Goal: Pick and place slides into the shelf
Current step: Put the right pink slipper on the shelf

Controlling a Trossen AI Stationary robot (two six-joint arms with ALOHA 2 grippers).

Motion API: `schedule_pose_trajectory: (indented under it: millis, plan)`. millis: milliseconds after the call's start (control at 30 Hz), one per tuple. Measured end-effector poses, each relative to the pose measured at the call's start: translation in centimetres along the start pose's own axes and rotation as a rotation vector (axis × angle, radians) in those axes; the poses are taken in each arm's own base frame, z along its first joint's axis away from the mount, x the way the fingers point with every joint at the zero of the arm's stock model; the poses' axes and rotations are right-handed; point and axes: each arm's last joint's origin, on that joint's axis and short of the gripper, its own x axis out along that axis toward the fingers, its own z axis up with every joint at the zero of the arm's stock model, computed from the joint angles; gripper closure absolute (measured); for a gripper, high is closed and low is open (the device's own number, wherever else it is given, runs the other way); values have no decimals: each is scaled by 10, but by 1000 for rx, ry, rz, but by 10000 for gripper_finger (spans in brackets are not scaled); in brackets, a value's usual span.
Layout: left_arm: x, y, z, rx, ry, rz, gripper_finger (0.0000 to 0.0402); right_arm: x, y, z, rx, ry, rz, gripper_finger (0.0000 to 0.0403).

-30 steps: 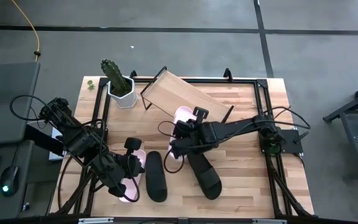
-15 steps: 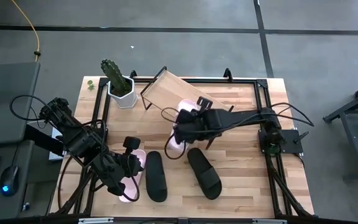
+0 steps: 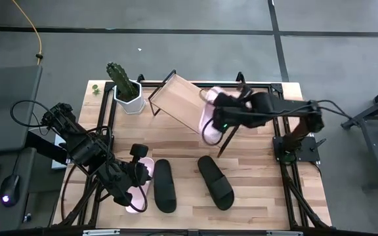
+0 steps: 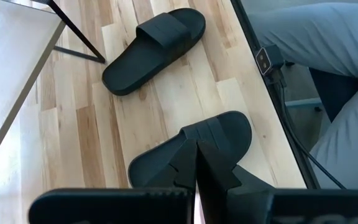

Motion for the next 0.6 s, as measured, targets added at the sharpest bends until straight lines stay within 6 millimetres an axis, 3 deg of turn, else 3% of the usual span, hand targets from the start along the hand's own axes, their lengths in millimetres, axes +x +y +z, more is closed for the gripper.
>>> schedule_pose_trajectory:
  millis: [100,333,600]
  plan:
    - [0,0,0,-1,-2,1,401,10,-14,-13,27,61,-14,403]
    - [0,0,1,-3,-11,5,401,39,-26,-51,20,212,-73,403]
    - [0,0,1,-4,-13,12,401,50,-29,-69,22,255,-118,403]
